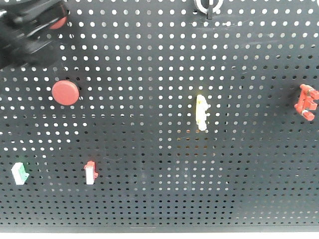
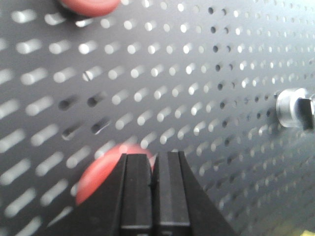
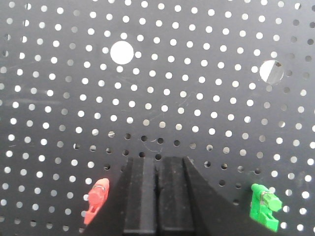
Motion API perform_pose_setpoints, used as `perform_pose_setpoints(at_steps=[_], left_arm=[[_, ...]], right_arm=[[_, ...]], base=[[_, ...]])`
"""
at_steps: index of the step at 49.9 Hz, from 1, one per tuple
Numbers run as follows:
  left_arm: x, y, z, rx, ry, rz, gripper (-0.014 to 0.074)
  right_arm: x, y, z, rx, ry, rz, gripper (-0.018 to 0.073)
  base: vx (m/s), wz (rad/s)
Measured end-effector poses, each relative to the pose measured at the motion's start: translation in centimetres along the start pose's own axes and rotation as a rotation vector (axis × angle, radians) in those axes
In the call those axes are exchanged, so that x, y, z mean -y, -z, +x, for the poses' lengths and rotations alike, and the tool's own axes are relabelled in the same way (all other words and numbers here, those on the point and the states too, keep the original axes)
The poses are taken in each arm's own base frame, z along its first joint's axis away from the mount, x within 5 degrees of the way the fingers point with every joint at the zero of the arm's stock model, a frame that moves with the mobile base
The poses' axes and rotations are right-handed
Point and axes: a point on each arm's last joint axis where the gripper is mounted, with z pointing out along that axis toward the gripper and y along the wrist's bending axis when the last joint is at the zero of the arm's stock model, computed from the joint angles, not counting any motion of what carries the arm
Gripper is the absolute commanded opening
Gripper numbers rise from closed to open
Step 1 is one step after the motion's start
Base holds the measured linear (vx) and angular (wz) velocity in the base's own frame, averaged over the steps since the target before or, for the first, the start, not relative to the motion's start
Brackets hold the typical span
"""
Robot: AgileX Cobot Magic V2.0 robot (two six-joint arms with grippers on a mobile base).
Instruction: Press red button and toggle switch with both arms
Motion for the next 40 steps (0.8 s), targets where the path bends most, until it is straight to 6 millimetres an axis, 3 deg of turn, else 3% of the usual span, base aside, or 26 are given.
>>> perform_pose_setpoints(at_steps=[19, 29, 40], left_arm=[[0.9, 6.1, -0.5, -0.013, -0.008, -0.066, 0.0002], [0.9, 6.4, -0.3, -0.026, -0.006, -0.081, 0.0002], [0.9, 6.3, -0.3, -0.027, -0.006, -0.081, 0.0002]], right_arm=[[-0.3, -0.2, 0.0, 0.014, 0.034, -0.025, 0.0], [-3.3, -2.2, -0.6, 0.048, 0.134, -0.232, 0.0], [-7.4, -6.3, -3.4, 0.041, 0.11, -0.407, 0.0]], base=[[0.0, 0.0], [0.0, 0.0], [0.0, 0.0]])
